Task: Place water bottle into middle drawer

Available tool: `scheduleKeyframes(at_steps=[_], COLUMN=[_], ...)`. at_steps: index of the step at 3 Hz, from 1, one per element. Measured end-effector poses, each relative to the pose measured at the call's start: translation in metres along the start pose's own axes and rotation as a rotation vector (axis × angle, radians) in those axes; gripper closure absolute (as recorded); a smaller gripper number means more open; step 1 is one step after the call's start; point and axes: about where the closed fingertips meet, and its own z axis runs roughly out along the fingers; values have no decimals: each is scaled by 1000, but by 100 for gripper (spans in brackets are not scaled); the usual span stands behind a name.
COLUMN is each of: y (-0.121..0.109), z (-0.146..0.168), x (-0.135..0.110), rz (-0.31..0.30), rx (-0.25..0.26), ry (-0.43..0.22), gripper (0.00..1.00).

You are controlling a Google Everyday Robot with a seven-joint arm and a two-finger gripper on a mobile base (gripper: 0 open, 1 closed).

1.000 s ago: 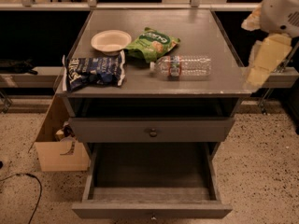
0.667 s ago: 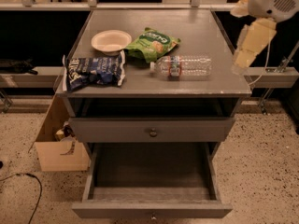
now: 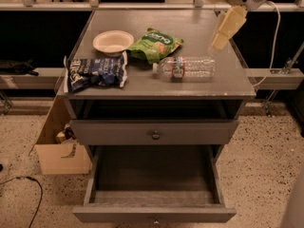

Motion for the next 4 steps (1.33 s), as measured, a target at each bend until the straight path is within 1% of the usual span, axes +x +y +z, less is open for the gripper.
scheduleKeyframes(at_steps=[1,2,3,4], y=[-19,-34,-44,-53], z=[22,42,52,62], x=[-11,-4,27,50], rz=[-33,-50,-26,-7], rx=[-21,-32,-28,-11], ry=[-102,-127,-107,-61], gripper=[0,0,0,0])
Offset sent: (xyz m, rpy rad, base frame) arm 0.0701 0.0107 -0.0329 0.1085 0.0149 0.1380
